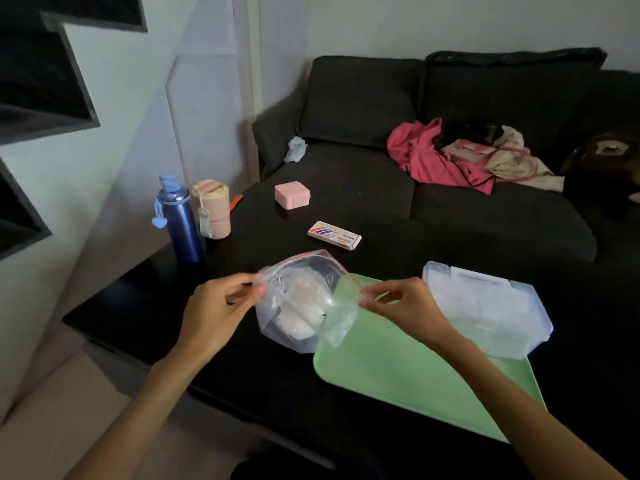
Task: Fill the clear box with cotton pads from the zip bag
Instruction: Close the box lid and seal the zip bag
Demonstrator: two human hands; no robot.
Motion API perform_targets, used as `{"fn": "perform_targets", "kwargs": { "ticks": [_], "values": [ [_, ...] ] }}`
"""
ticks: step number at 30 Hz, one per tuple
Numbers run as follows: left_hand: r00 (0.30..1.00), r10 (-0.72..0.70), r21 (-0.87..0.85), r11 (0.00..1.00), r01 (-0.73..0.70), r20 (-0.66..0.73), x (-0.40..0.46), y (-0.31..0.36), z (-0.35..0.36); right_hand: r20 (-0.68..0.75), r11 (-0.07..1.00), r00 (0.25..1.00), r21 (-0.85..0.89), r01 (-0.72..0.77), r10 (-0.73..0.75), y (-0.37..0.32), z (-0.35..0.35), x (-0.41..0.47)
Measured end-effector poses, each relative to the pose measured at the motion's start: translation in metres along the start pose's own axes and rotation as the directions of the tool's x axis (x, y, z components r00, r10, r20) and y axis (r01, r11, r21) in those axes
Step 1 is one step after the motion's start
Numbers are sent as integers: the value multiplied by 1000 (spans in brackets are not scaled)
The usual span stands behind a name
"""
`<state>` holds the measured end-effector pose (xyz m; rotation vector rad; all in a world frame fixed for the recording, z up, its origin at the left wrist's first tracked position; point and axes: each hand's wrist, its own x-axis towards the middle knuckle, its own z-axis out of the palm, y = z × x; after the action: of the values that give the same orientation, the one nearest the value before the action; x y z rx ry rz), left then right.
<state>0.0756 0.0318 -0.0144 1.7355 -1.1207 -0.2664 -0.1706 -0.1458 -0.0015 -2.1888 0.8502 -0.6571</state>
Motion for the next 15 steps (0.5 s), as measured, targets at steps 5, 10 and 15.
{"fn": "perform_targets", "kwargs": {
  "ticks": [5,10,15],
  "values": [
    [998,-50,-129,991,45,-39,5,-7,-18,-70,973,983,-171,155,-169,7,-14,4],
    [998,-61,-141,988,65,31,7,1,-17,98,957,994,-283,70,-44,3,-23,20],
    [999,-46,4,999,46,-6,9,9,-19,56,954,989,-263,146,-136,-56,-17,33]
  ]
}}
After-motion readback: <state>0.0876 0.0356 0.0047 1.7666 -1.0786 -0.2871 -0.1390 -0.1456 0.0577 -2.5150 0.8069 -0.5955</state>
